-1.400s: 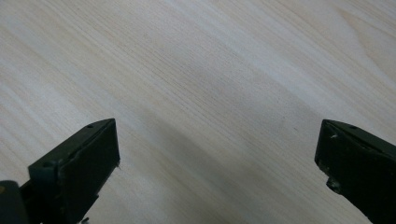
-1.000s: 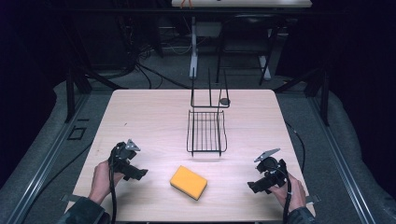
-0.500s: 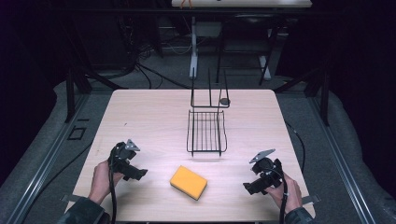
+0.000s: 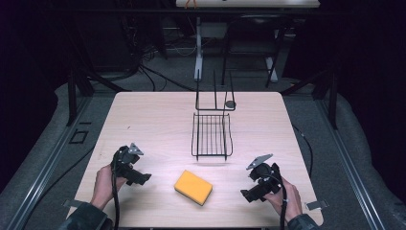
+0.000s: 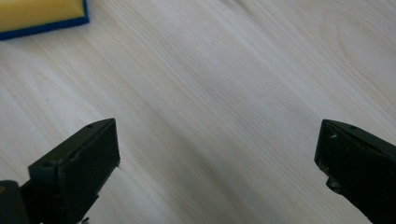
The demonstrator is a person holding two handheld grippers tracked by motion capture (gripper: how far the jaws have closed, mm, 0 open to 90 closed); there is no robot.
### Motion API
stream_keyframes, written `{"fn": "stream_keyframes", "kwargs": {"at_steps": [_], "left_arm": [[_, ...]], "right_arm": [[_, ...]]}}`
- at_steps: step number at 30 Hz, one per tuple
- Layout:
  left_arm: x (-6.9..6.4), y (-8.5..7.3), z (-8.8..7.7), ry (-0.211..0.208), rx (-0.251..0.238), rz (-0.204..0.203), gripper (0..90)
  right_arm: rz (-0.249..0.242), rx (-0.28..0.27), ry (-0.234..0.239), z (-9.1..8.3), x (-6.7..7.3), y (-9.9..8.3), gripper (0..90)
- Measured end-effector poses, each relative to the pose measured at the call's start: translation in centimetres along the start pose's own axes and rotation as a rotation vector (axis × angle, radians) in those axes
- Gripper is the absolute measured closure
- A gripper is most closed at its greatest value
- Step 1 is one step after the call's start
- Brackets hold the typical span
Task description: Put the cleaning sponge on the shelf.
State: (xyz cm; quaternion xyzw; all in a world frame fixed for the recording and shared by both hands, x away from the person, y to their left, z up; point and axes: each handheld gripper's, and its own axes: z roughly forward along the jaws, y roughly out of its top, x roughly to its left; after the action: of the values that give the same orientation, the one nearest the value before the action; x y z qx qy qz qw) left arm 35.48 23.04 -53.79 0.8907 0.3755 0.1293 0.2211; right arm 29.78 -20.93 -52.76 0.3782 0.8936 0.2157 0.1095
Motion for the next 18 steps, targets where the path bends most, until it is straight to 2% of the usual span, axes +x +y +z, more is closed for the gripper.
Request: {"fn": "stream_keyframes", "kwargs": {"at_steps": [18], "left_arm": [[0.0,0.0,0.0,0.000,0.002,0.001,1.6]], "right_arm": [[-0.076,-0.021,0.047,0.8,2.9,3.0,0.0]]}}
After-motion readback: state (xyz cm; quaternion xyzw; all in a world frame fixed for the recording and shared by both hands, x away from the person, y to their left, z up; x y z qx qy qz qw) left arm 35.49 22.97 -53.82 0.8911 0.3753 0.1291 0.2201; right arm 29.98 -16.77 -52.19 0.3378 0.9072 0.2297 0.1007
